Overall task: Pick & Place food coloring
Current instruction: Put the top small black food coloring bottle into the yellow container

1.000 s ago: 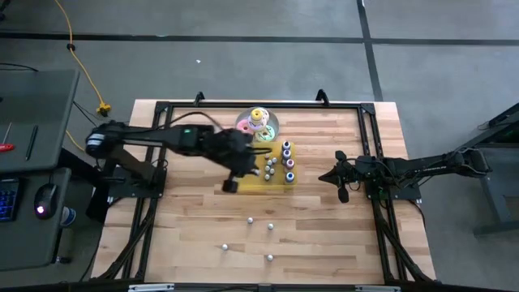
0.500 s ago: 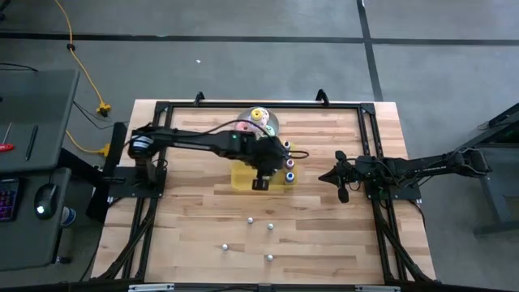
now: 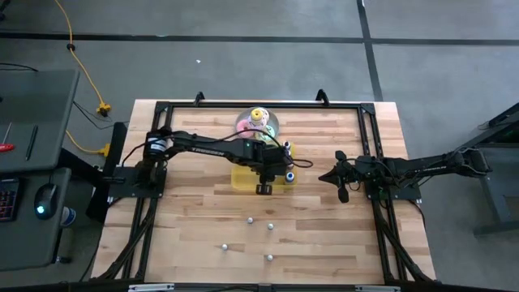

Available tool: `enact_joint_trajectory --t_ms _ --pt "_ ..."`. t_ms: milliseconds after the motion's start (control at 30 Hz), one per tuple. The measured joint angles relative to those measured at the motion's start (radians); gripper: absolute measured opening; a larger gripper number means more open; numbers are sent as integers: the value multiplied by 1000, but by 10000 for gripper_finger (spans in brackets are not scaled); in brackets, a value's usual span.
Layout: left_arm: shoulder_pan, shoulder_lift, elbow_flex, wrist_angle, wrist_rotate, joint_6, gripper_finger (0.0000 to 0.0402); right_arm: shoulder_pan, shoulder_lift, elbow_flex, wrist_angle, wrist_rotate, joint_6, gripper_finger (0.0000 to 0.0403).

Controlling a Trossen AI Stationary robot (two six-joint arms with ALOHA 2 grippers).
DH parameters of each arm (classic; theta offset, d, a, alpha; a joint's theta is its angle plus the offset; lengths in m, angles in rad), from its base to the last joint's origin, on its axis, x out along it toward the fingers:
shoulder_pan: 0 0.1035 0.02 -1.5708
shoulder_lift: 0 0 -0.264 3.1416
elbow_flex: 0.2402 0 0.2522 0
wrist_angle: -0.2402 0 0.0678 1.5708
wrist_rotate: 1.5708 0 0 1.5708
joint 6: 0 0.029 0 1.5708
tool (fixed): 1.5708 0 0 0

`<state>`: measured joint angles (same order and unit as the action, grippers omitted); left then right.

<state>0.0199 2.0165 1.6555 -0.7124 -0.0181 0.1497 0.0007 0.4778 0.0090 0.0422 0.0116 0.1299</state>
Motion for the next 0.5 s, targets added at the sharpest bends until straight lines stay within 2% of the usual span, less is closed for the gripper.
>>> enact_joint_trajectory --t_ms 233,500 --pt "0 22 0 56 -2 -1 37 0 0 0 7 0 0 0" --pt "7 28 -82 156 -3 -24 37 0 0 0 6 0 0 0"
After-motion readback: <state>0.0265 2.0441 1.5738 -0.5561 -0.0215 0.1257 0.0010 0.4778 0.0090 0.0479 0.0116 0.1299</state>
